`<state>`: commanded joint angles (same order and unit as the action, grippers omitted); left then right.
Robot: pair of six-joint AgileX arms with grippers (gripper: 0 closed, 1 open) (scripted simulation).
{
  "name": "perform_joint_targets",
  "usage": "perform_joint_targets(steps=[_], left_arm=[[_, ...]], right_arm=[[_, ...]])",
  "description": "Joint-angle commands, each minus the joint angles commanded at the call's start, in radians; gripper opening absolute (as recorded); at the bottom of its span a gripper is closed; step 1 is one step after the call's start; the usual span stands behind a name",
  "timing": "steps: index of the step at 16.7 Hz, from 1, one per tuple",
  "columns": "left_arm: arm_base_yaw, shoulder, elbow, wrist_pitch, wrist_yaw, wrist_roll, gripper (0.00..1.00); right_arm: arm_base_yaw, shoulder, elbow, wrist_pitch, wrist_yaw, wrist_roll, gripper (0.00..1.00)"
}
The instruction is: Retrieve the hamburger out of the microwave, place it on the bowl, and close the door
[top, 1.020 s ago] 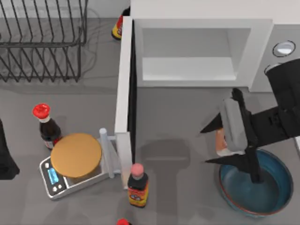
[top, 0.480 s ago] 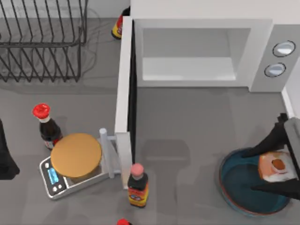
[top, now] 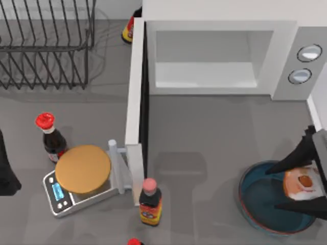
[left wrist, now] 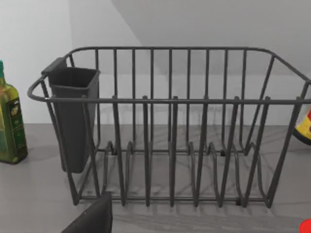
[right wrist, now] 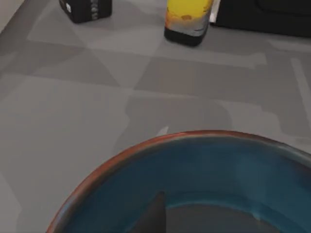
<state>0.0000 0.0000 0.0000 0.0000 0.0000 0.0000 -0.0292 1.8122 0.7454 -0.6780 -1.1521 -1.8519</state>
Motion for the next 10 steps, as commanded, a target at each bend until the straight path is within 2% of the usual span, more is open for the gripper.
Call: perform_joint_targets(steps=[10], left_arm=[[0.000, 0.000, 0.000, 0.000, 0.000, 0.000, 1.00]], right_arm=[[0.124, 0.036, -0.118, 0.462, -0.004, 0.332, 0.00]])
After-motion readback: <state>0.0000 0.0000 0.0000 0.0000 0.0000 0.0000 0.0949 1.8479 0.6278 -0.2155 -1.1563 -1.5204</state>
